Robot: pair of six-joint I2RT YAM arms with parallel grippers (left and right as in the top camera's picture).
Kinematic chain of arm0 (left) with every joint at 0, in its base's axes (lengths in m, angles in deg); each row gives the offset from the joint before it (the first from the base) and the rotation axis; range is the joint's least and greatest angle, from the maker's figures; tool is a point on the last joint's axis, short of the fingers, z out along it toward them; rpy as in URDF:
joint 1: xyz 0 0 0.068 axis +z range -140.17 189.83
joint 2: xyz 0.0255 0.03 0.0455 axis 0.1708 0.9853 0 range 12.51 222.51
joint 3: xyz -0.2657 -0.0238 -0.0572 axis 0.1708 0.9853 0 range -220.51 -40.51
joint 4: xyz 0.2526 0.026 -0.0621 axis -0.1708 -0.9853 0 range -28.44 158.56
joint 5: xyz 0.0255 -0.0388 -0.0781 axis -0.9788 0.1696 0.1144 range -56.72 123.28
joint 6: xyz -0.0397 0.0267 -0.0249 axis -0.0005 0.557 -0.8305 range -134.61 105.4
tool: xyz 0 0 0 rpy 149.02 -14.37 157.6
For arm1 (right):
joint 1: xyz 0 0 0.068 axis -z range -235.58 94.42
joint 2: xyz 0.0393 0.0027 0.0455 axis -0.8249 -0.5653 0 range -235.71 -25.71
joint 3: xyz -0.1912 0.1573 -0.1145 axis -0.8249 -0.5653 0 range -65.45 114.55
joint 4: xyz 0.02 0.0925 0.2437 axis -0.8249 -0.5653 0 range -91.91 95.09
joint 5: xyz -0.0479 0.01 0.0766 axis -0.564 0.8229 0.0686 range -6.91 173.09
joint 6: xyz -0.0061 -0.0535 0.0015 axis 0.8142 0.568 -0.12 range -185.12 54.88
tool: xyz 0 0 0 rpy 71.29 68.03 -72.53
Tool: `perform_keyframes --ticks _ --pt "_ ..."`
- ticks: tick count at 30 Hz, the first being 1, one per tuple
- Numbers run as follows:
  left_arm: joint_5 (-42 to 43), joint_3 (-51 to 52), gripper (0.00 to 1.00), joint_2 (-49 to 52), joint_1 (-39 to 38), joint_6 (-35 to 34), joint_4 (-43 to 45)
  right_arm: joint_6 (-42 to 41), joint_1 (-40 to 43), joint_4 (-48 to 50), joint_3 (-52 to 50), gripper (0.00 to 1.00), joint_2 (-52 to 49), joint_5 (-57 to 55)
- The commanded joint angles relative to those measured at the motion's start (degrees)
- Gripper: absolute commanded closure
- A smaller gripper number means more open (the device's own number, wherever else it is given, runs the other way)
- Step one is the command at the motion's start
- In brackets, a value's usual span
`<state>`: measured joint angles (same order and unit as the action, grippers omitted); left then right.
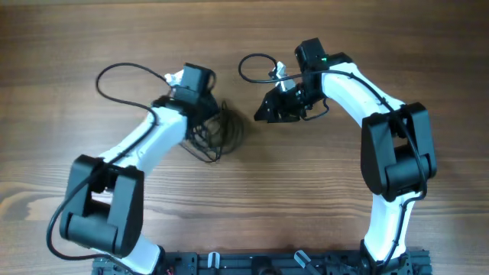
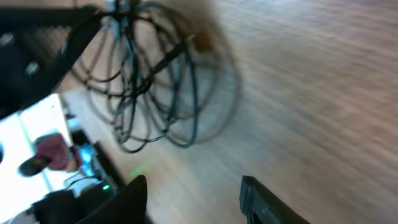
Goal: Untangle cables
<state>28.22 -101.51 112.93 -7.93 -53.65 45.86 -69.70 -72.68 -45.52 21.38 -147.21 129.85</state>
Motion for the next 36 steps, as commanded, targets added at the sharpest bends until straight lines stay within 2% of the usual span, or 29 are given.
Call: perform_keyframes --ticks 1,3,6,10,12,13,15,16,19,20,22,23,28,33,34,35,36 --pt "12.9 0.0 0.92 0.7 4.9 3.9 -0.2 1.4 -1.4 0.0 0.8 0.49 1.9 6.1" --pt "15.6 0.0 0.91 0.7 6.1 4.6 -0.2 0.7 -2.5 0.9 0.8 0.49 1.9 6.0" --pt "20.0 0.0 0.91 0.7 7.4 5.6 -0.1 -5.6 -4.8 8.3 0.8 0.5 1.9 5.1" --pt "28.7 0.0 0.83 0.7 8.9 10.6 1.1 -17.4 -8.6 18.8 0.8 0.6 1.9 -4.8" --pt "28.6 0.0 0.77 0.7 9.8 10.5 1.0 -20.2 -10.4 21.6 0.8 0.61 1.9 -10.5" --pt "28.6 0.0 0.66 0.7 10.4 10.5 1.1 -21.1 -11.0 21.9 0.8 0.62 1.9 -12.2" --pt "28.6 0.0 0.53 0.7 12.4 10.5 1.0 -22.1 -12.7 21.5 0.8 0.7 1.9 -16.5" --pt "28.6 0.0 0.51 0.7 13.2 10.4 0.8 -22.4 -13.4 21.1 0.8 0.73 1.9 -18.4" --pt "28.6 0.0 0.5 0.7 15.9 10.3 0.1 -22.4 -14.4 21.0 0.8 0.96 1.9 -21.1" --pt "28.6 0.0 0.48 0.7 16.9 10.3 -0.1 -22.4 -14.4 21.4 0.9 0.96 2.1 -20.3" --pt "28.6 0.0 0.32 0.7 17.9 10.3 -0.3 -22.3 -13.2 23.1 1.0 0.96 3.6 -15.5" --pt "28.6 0.0 0.3 0.7 18.4 10.3 -0.4 -22.4 -12.4 23.9 1.0 0.96 5.0 -13.0" --pt "31.0 0.0 0.32 0.7 19.4 10.1 -0.6 -21.0 -10.8 25.7 1.0 0.96 16.2 -9.3" --pt "33.5 0.0 0.29 0.7 19.4 10.1 -0.6 -15.7 -11.1 29.7 1.0 0.96 23.9 -9.4" --pt "33.5 0.0 0.24 0.7 19.4 10.2 -0.6 -14.8 -11.0 30.6 1.0 0.96 24.5 -9.5" --pt "33.5 0.0 0.12 0.7 19.5 10.3 -0.6 -14.8 -11.0 30.9 1.0 0.96 24.8 -9.9" --pt "33.5 0.0 0.06 0.7 19.6 10.4 -0.7 -14.7 -11.0 30.4 1.0 0.96 24.7 -10.1"
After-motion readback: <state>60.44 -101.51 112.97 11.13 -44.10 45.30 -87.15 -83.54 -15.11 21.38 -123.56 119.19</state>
